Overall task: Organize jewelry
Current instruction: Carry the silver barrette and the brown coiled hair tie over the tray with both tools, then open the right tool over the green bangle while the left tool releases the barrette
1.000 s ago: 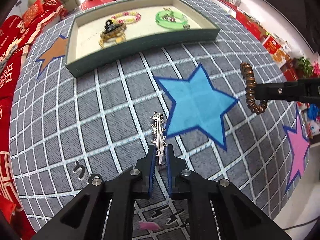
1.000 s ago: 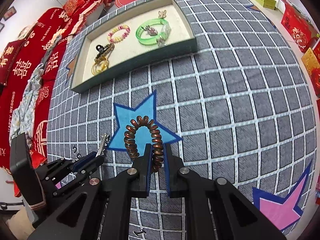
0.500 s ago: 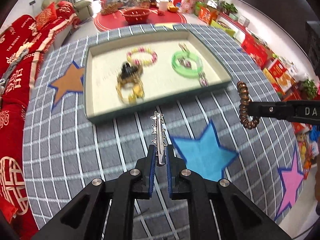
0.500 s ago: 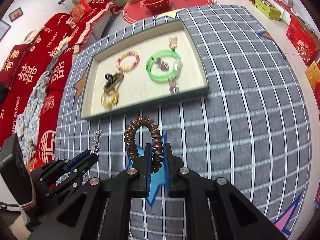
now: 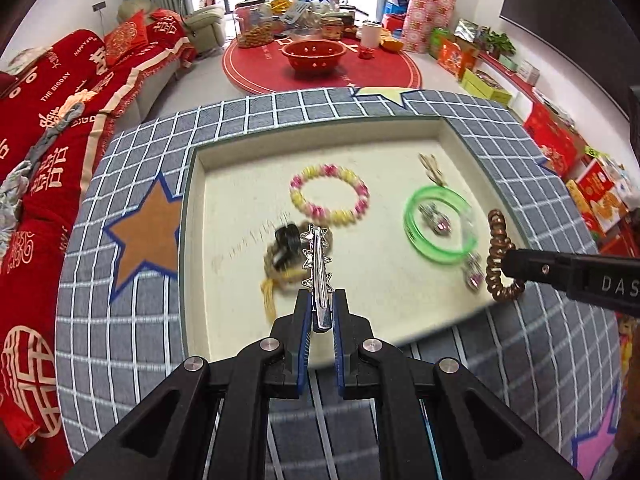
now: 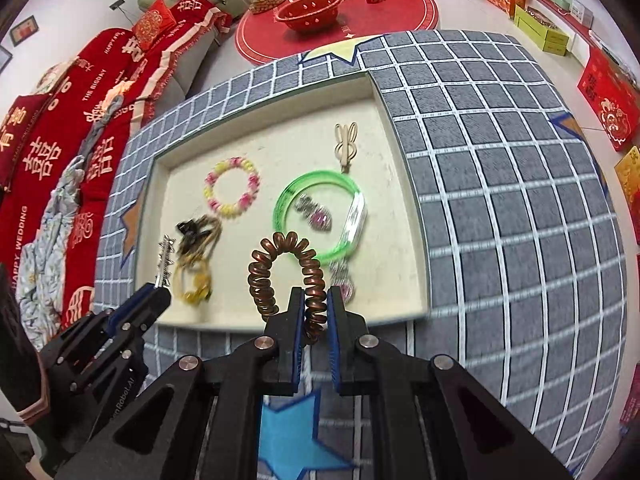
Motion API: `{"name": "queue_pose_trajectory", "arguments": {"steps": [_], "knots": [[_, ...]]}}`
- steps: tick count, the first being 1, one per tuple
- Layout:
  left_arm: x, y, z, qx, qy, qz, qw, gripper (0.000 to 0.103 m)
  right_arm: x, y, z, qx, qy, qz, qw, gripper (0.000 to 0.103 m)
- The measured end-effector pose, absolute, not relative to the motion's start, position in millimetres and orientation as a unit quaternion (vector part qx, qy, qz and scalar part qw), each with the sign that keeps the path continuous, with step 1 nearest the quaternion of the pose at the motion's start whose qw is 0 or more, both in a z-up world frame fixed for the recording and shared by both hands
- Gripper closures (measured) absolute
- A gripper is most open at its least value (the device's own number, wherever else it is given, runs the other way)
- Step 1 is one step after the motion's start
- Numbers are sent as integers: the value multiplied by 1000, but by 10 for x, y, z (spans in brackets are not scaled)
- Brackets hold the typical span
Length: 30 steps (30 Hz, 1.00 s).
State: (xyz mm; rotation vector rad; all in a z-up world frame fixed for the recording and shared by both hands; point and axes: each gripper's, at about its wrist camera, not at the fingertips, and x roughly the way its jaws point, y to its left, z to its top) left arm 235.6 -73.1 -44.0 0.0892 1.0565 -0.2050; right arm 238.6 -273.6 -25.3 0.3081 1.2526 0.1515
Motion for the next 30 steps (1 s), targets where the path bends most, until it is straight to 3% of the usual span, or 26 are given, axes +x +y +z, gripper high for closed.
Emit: {"name": "queue_pose_trajectory", "arguments": {"steps": [22, 23, 26, 29, 30], "knots": [[2590, -816, -682, 76, 512, -52, 854, 80, 2649, -2834, -568, 150, 609, 67, 776, 90], [2580, -808, -666, 74, 510, -52, 856, 80, 2639, -2840, -556, 153, 607, 68, 777, 87], [2528, -786, -603, 71, 502, -51, 861, 80, 2596, -2840, -498, 156, 598, 69, 783, 59], [2479, -754, -562, 62, 499, -53, 863, 80, 2522, -2842, -421, 165, 583, 71, 792, 55], [2468, -741, -551, 61, 497, -51, 864, 71, 2502, -2840, -405, 168, 580, 71, 794, 55]]}}
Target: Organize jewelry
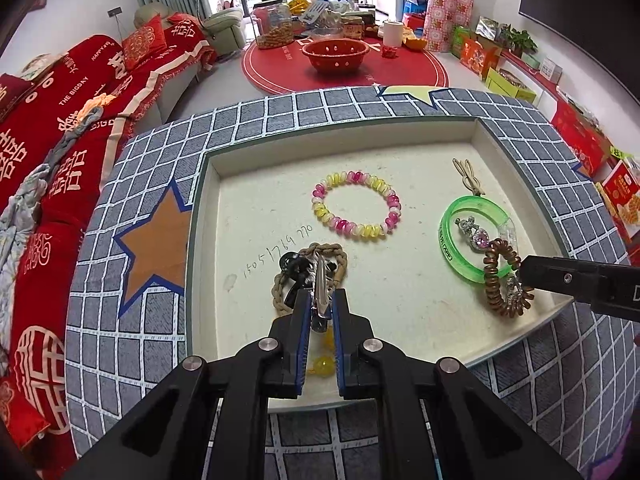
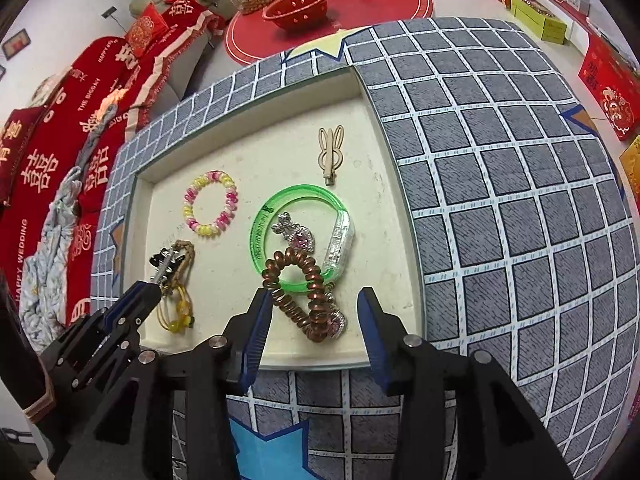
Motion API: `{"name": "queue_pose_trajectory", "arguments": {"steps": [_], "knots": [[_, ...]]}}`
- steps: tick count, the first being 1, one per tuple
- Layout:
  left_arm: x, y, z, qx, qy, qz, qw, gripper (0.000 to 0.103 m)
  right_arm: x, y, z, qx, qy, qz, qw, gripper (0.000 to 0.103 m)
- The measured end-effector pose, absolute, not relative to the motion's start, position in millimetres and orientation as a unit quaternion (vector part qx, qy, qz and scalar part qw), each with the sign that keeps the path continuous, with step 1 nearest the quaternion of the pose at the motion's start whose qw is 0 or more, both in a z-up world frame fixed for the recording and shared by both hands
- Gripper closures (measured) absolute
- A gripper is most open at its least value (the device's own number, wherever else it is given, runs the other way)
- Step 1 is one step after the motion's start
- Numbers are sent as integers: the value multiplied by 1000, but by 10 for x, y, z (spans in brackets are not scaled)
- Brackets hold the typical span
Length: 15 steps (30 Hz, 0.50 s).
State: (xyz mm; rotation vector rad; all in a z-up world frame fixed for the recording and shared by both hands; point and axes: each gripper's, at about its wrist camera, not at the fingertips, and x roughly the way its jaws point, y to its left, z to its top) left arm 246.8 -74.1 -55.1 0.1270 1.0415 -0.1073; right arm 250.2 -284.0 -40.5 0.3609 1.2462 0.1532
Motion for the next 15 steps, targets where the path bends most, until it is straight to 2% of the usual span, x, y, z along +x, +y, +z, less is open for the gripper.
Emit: {"name": "queue_pose_trajectory", "arguments": {"steps": [1, 2, 3, 7, 11, 12, 13, 14, 15], "knots": [[2449, -728, -537, 58, 495, -50, 865, 54, 2474, -2834, -383, 169, 575, 71, 797, 55], [2413, -704, -512, 53, 491, -47, 868, 7, 2434, -2825, -359, 167, 569, 70, 802, 55], [2371, -677, -474, 51, 479, -37, 876, 0, 2400, -2820, -342, 166, 564, 70, 806, 53], [2240, -609, -390, 38, 461, -39, 886, 0, 2220, -2790, -267, 159, 538, 69, 825, 41], [2098, -543, -371, 31, 453, -30, 890, 0, 2029, -2821, -248, 161, 513, 59, 841, 39], [2066, -526, -369, 28, 452, -29, 891, 0, 1967, -2838, -248, 165, 503, 55, 847, 35], [2022, -507, -373, 24, 451, -27, 892, 0, 1913, -2852, -252, 167, 494, 52, 852, 26], [1976, -489, -381, 19, 450, -24, 893, 0, 1856, -2863, -253, 167, 484, 48, 858, 13], [1939, -474, -389, 15, 449, -22, 893, 0, 1807, -2868, -249, 165, 473, 46, 864, 13]]}}
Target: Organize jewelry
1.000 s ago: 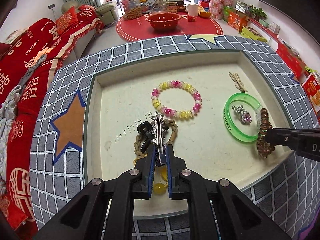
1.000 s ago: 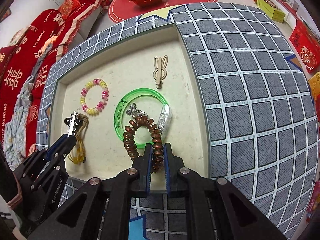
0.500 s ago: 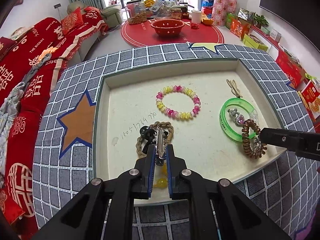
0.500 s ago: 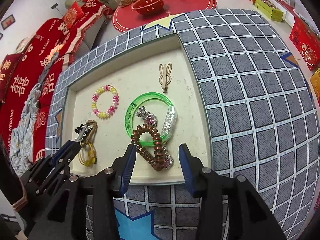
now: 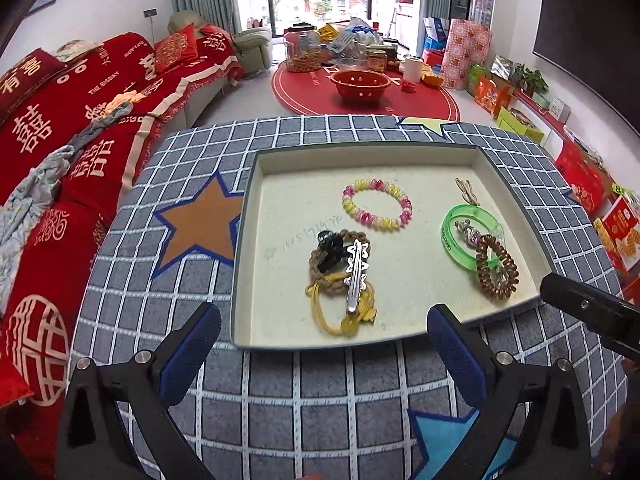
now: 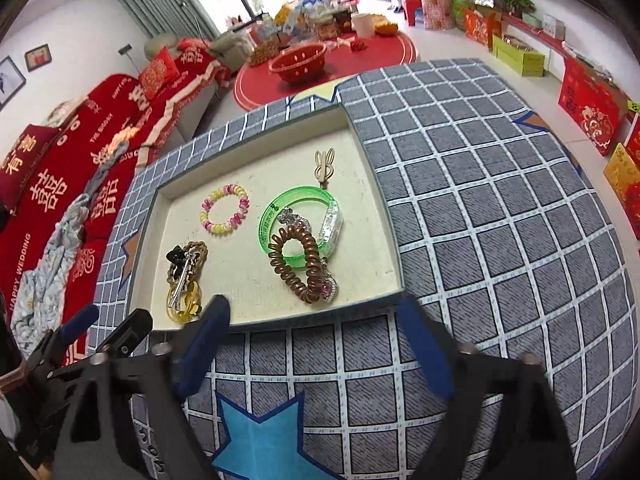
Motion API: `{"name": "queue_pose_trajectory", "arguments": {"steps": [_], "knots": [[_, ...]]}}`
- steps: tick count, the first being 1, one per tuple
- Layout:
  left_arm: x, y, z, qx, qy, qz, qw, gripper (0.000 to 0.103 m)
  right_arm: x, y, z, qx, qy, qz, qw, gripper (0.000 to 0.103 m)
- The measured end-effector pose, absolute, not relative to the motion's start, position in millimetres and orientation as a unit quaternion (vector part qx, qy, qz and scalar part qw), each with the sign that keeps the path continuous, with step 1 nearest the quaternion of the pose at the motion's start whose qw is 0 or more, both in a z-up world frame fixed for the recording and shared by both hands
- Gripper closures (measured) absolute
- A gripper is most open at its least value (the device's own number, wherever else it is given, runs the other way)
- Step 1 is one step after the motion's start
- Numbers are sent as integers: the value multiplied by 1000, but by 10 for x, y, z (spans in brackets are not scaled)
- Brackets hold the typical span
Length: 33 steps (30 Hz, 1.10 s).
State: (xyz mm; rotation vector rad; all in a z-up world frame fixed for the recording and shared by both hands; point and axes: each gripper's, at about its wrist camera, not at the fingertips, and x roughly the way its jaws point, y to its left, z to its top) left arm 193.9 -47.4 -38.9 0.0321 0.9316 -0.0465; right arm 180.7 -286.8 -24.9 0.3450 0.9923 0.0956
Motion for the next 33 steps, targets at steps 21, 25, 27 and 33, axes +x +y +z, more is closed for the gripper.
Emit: {"name": "queue_pose_trajectory", "arguments": {"steps": [21, 25, 27, 33], "knots": [[1397, -404, -655, 6, 438, -4, 899, 0, 1098, -2656, -299, 43, 387, 10, 921, 13], [1349, -391, -623, 3, 432, -7, 902, 0, 1039, -2628, -226, 31, 369, 12, 929, 13], [1343, -384, -612, 1, 431, -7, 903, 0, 1020, -2611, -196, 27, 362, 13, 932, 13], [1330, -364, -577, 3, 421, -7, 907, 0, 1039, -2582, -152, 23, 355, 15, 935, 13]]}}
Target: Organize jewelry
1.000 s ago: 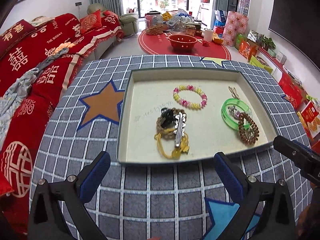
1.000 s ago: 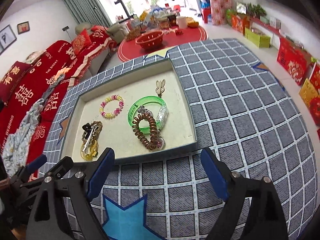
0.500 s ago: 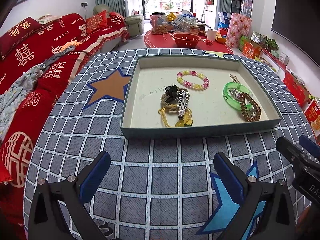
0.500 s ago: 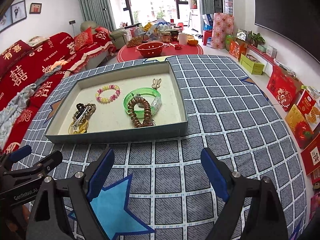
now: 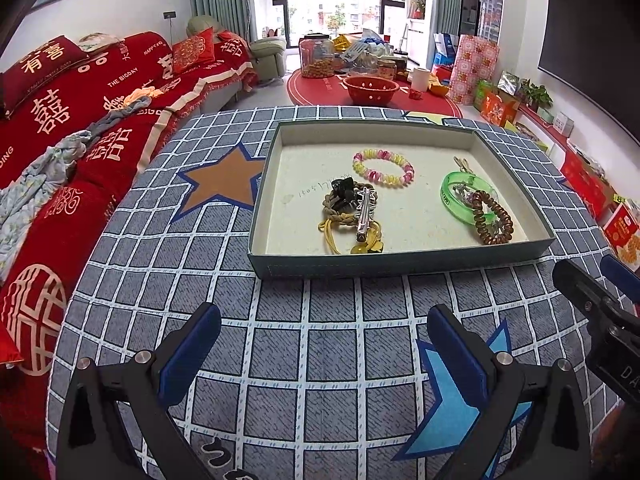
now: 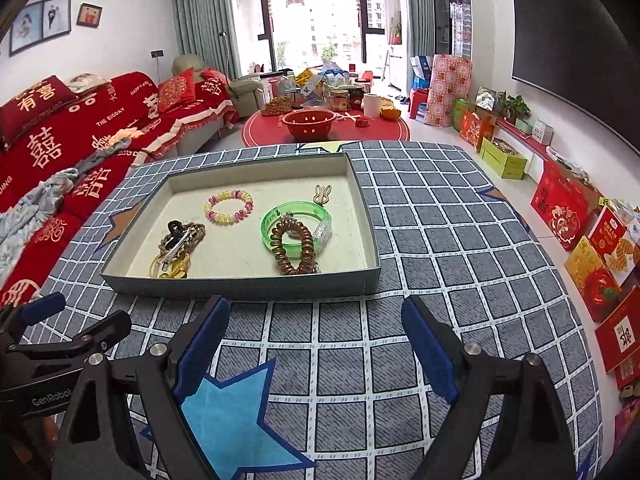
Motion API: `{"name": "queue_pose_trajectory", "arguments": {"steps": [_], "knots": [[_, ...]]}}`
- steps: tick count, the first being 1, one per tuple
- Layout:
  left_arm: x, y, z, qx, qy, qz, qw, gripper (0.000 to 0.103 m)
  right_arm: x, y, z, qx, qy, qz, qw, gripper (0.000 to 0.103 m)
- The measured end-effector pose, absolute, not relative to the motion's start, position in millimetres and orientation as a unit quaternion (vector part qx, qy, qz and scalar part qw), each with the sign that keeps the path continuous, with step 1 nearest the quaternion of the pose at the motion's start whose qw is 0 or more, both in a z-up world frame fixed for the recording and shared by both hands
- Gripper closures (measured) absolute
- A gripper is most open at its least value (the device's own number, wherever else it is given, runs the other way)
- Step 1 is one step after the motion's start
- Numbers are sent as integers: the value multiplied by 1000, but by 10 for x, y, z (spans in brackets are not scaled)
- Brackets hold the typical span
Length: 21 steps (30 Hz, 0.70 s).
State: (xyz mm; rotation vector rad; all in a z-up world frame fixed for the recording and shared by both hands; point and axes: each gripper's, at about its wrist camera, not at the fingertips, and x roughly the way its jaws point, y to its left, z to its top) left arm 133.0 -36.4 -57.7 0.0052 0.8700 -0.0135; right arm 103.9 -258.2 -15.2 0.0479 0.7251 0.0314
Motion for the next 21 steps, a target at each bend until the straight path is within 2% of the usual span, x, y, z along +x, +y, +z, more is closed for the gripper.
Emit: {"name": "queue_pose_trajectory", "arguments": {"steps": [21], "knots": [[1335, -356, -532, 4, 415, -6, 910, 0, 1055, -2561, -64, 22, 341, 17, 940, 13]]}}
